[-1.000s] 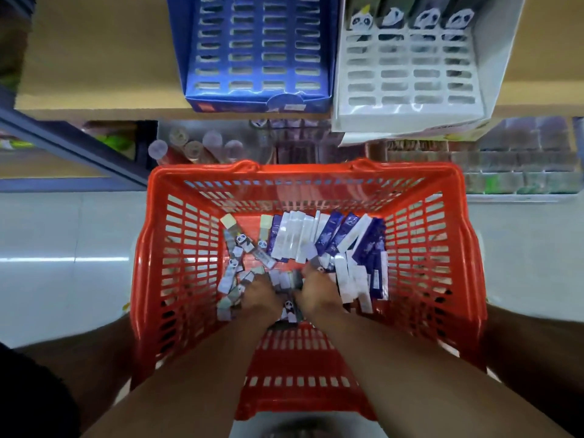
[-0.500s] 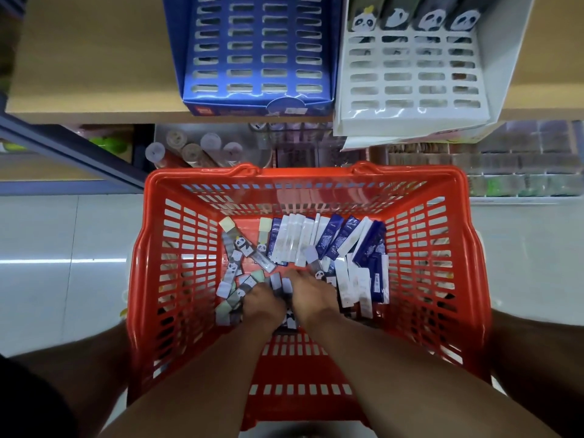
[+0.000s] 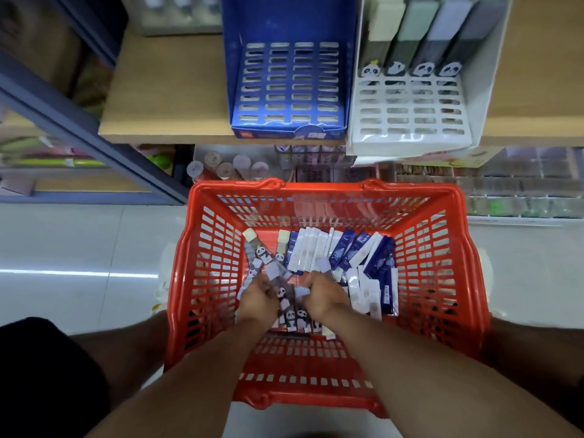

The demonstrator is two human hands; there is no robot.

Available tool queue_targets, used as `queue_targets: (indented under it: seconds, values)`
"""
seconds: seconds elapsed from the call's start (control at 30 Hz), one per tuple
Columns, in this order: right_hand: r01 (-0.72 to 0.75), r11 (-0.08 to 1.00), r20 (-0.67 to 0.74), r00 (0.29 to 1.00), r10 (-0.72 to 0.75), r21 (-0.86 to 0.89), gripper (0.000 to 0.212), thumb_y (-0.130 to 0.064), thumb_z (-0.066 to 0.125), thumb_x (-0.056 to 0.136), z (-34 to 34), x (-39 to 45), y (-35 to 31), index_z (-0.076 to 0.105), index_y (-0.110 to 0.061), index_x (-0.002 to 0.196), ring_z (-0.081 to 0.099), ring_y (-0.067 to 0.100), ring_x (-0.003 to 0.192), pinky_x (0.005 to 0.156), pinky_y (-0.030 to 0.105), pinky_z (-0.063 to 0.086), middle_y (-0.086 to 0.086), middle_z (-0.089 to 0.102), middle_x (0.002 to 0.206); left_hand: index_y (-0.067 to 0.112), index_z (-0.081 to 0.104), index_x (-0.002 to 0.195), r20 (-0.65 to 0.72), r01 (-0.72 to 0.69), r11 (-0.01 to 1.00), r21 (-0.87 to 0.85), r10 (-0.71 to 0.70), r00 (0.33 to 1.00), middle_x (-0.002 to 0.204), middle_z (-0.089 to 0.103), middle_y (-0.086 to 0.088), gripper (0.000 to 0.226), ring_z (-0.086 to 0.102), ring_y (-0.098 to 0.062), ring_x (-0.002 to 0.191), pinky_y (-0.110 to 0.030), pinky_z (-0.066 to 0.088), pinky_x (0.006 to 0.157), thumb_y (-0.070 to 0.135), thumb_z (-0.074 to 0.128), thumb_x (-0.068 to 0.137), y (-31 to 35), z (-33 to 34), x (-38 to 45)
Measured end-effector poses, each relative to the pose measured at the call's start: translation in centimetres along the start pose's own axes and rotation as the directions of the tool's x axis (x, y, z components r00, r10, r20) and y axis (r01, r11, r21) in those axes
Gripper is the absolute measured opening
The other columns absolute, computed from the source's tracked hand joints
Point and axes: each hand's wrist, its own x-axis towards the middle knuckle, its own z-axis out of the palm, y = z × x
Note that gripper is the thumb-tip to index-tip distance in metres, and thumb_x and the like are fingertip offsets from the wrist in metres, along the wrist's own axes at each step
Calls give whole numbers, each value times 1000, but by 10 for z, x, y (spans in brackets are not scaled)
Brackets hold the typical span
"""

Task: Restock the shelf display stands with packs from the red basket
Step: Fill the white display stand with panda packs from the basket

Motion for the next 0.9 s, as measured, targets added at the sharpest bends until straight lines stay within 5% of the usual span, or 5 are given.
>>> queue_targets:
  seconds: [0.13,0.33,0.5,0.8,0.9]
  values:
    - [119,990,66,991,-114,-80,11,-26,61,93,-40,-19,-9,54,-27,101,62,26,88,64,31,43,4,64,101,15,52,109,-7,-160,986,53,160,987,92,65,-11,15,66,-25,80,-28,47,62,18,38,106,15,-27,-19]
    - [293,875,155,955,-252,-385,29,-19,53,99,-117,-72,-39,48,-12,126,57,33,101,73,34,42,14,59,120,26,54,71,24,-299,930,-213,311,950,65,46,3,46,43,-7,52,-24,39,58,-3,40,103,59,-58,-51]
    - [413,739,279,910,-308,-532,26,-20,66,93,-181,-116,-71,60,-9,116,61,30,101,76,34,48,10,65,116,23,44,82,82,-422,890,-170,440,894,69,46,-4,24,50,-18,59,-35,48,55,17,45,106,111,-92,-82]
    - [401,753,-177,813,-555,-521,20,-29,72,89,-337,-190,-81,67,-25,108,53,2,70,55,22,34,-11,64,84,16,35,92,101,-690,686,-232,722,684,60,43,12,19,45,1,49,-45,63,72,13,49,104,228,-179,-136]
    - [445,787,-399,688,-606,-426,23,-28,68,93,-354,-192,-73,71,-25,116,53,-4,66,57,18,34,-10,67,89,11,39,101,84,-728,642,-240,761,643,69,54,10,14,58,-12,64,-25,58,56,15,51,104,251,-197,-148]
